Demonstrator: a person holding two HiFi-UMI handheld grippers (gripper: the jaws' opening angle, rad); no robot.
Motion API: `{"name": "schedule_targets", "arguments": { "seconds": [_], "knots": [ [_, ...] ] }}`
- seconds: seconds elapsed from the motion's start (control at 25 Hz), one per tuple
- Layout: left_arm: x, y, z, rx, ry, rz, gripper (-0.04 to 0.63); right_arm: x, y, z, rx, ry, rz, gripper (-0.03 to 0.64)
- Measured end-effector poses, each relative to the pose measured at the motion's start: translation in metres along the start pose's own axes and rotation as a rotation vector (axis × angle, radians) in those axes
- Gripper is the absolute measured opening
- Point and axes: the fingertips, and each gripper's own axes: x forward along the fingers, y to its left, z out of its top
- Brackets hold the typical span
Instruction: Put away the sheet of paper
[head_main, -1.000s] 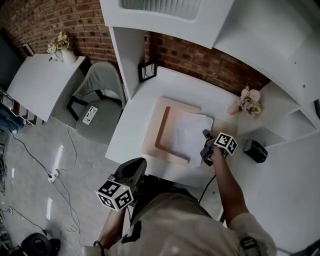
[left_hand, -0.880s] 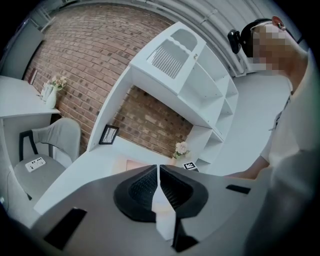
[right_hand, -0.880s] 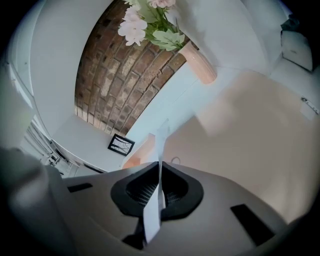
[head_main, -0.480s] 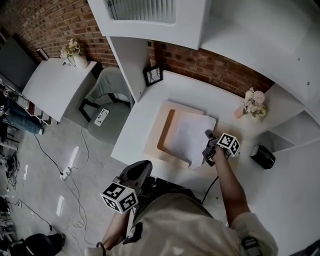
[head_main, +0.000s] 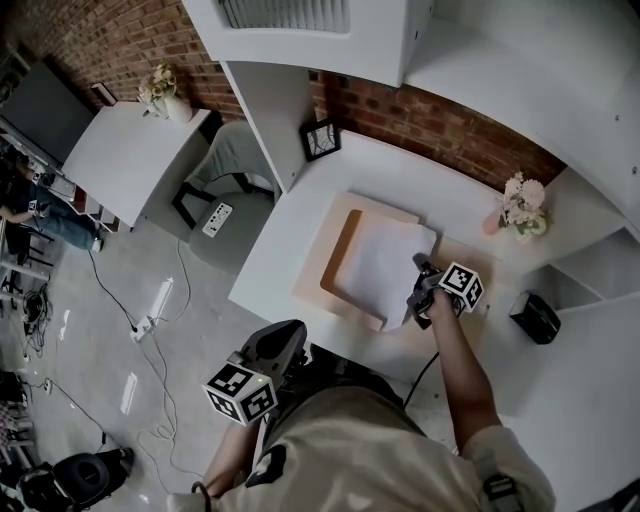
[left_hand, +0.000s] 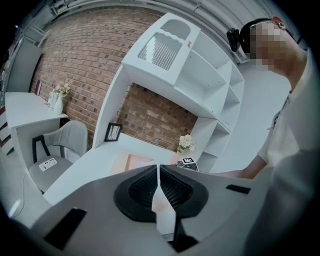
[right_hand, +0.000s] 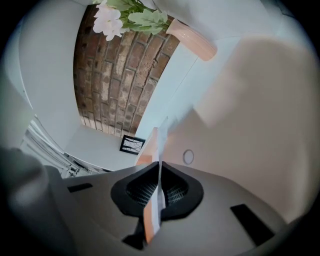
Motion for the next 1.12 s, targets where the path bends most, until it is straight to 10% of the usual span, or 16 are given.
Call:
{"name": "schedule_targets", "arguments": {
  "seconds": [1.12],
  "knots": [
    [0.004, 0.082, 0.022, -0.054, -0.002, -0.151, 0.028, 0.018, 0.016, -0.019, -0.088, -0.021, -0.129, 0.028]
  ]
}}
